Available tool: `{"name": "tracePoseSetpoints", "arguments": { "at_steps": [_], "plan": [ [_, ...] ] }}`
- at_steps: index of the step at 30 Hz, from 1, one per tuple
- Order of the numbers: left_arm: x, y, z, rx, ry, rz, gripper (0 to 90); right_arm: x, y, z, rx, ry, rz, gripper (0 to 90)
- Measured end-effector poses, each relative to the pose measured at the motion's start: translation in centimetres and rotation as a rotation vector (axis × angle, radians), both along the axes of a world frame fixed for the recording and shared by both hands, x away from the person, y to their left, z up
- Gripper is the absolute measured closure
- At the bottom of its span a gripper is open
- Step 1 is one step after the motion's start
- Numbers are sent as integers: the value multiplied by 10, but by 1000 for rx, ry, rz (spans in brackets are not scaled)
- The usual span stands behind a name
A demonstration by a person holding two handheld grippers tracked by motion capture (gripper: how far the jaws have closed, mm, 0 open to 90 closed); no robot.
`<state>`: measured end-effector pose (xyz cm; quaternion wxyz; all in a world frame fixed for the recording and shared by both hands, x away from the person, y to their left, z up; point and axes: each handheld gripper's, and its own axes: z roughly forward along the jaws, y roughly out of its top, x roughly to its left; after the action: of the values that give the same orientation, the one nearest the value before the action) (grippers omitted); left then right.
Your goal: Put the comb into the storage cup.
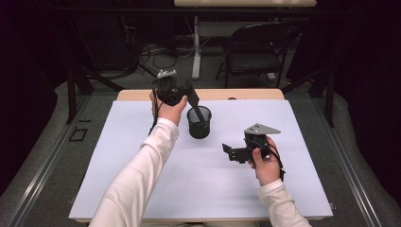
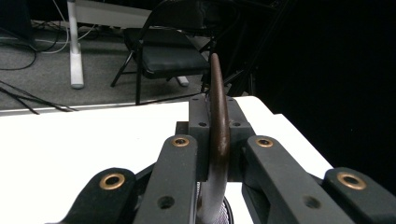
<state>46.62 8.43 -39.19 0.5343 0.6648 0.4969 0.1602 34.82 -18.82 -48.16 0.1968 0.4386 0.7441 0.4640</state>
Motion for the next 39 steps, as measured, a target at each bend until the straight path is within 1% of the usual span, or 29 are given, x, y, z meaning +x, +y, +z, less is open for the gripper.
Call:
{"name": "tracePoseSetpoints", "arguments": {
  "at_steps": [4, 14, 19, 22, 28, 30, 32, 39],
  "plan": [
    [0, -1, -3, 3, 3, -2, 859, 0, 0, 0, -1, -1, 0, 8],
    [2, -2, -14, 5, 27, 3, 859, 0, 0, 0, -1, -1, -2, 10],
    [3, -4, -17, 6, 37, -2, 859, 0, 0, 0, -2, -1, -1, 11],
    [3, -6, -18, 10, 34, -5, 859, 0, 0, 0, -2, -2, -1, 11],
    [4, -6, -21, 14, 47, -2, 859, 0, -1, 0, -3, -3, -1, 12],
    [4, -6, -23, 11, 46, 0, 859, 0, 0, 0, -3, -2, -1, 11],
    [4, -6, -25, 16, 54, 1, 859, 0, 0, 0, -2, -1, -2, 12],
    [5, -5, -30, 6, 65, 7, 859, 0, 0, 0, -5, 0, 1, 11]
  ]
}}
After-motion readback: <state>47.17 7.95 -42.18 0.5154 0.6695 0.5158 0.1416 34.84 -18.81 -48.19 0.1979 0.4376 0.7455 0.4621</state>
